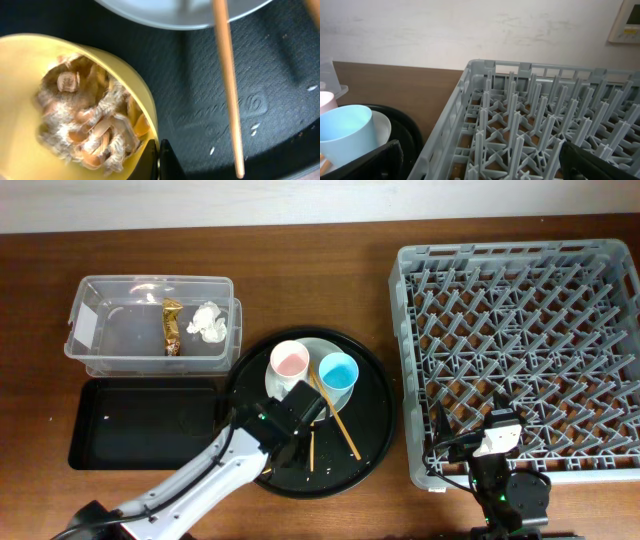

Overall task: Sort waste into correct bins and load items into the dishwasher rack
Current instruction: 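Grasp the rim of the yellow bowl with the left gripper, then tip the yellow bowl over the black tray to dump the scraps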

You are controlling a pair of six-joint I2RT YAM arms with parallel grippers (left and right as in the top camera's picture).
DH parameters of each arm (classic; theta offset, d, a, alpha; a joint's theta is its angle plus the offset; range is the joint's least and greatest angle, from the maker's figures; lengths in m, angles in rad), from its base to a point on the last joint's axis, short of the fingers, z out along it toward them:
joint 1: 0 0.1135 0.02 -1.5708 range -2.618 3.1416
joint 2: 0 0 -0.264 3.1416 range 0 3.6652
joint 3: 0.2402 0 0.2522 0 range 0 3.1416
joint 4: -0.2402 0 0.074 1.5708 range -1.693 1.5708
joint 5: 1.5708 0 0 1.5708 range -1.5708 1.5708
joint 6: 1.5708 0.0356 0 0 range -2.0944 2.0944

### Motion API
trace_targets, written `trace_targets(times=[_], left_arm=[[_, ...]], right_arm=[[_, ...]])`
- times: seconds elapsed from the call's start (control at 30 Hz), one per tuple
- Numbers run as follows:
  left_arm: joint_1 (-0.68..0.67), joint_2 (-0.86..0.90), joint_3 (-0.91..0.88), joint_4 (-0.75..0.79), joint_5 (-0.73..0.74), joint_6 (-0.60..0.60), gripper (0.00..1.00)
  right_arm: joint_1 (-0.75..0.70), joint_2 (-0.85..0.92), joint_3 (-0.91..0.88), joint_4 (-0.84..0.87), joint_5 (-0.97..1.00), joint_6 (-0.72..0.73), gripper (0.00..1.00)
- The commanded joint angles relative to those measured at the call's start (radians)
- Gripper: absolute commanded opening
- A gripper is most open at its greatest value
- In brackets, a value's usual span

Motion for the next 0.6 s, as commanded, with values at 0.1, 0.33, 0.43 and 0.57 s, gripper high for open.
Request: trace_targets(times=[0.1,0.33,0.43,0.57], left_arm=[[0.027,0.003,0.256,-0.218,-0.086,0.026,0.0],[0.266,0.003,0.399,-0.337,-0.044,0.168,0.0],[0.457,0.003,0.399,-0.329,0.119,0.274,0.0],[0.786,0.003,0.397,-0.292,0.407,0.432,0.0]], right_arm=[[-0.006,-0.006,-0.005,-0.006,0.005,0.002,0.98],[-0.006,-0.006,-0.005,-0.006,0.005,0.002,0.99],[-0.006,-0.006,-0.005,-0.006,0.004,0.002,0.98],[-0.006,-0.006,-0.005,-0.006,0.005,0.002,0.98]])
